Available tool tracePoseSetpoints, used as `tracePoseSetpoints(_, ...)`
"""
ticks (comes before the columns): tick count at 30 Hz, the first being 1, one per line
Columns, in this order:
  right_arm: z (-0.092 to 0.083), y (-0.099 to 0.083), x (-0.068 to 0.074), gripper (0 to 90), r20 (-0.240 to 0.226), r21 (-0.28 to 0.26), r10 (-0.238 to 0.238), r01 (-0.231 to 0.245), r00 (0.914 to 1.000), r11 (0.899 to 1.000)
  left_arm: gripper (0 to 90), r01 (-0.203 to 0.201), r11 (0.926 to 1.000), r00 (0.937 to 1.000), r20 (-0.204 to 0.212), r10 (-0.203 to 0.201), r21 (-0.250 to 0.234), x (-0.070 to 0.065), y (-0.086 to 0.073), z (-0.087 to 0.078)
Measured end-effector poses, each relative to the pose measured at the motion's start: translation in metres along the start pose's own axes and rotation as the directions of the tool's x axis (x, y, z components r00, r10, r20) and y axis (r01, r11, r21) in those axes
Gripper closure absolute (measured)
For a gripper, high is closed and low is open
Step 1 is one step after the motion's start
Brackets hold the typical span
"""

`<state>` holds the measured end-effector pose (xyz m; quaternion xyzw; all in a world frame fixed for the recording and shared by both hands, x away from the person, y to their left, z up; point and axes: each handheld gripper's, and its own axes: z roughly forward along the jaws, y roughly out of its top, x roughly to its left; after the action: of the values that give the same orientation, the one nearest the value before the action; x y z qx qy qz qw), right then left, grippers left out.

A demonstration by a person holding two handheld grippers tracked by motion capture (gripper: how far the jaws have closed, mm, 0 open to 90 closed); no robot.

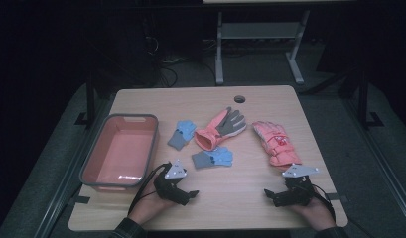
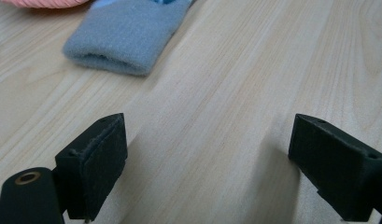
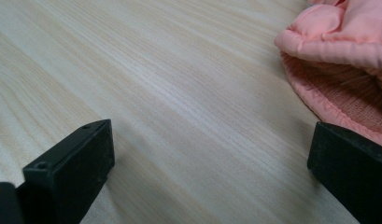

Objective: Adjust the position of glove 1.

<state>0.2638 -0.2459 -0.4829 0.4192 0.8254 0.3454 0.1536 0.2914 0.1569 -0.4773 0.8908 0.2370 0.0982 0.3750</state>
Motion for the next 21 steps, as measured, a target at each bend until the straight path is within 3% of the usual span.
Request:
tracePoseSetpoints(12,0.0,0.0,0.0,0.4,-0.005,0.0,-0.002,0.002,1.0,1.0,13.4,0.004,0.9997,1.0,0.002,-0.004,0.025,-0.001,0.003,-0.001)
tracePoseSetpoints(17,0.0,0.0,0.0,0.4,-0.004,0.001,-0.001,0.001,1.0,1.0,25.7,0.025,0.999,0.9994,0.025,-0.026,0.036,0.001,0.009,-0.004)
tracePoseSetpoints(21,0.001,0.001,-0.001,0.4,-0.006,0.001,-0.006,0.006,1.0,1.0,45.1,0.027,0.9993,0.9994,0.019,-0.027,0.026,0.002,0.013,-0.008)
